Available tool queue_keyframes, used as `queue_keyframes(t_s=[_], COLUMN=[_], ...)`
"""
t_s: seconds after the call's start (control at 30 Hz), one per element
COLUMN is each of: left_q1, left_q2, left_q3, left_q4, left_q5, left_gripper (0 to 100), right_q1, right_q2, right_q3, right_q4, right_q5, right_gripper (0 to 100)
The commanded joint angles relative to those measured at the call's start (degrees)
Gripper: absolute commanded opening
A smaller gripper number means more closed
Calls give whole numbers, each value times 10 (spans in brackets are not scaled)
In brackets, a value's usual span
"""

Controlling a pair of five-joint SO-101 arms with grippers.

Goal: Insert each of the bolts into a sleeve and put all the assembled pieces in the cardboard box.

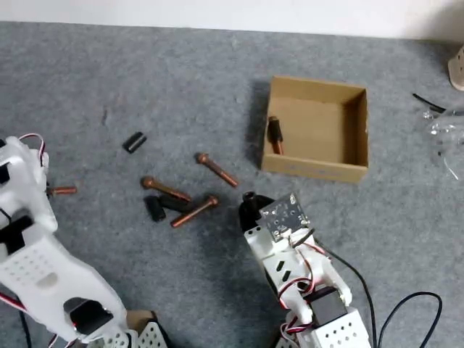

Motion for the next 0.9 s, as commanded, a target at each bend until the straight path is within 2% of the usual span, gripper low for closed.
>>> queue_keyframes(t_s=[0.0, 0.2, 0.4, 0.53, 0.73, 0.87], left_q1=[7, 27, 73, 110, 155, 195], left_q2=[-119, -305, -498, -636, -866, -1011], left_q3=[-85, -152, -110, -25, 163, 305], left_q4=[65, 108, 132, 138, 133, 80], left_q5=[-90, -228, -324, -362, -364, -364], left_gripper=[4, 4, 4, 4, 4, 4], right_q1=[7, 7, 7, 7, 7, -8], right_q2=[-10, -10, -10, -10, -10, -11], right_q3=[46, 46, 46, 46, 46, 52], right_q4=[-20, -20, -20, -20, -20, -63], right_q5=[8, 8, 8, 8, 8, 8], right_gripper=[5, 5, 5, 5, 5, 5])
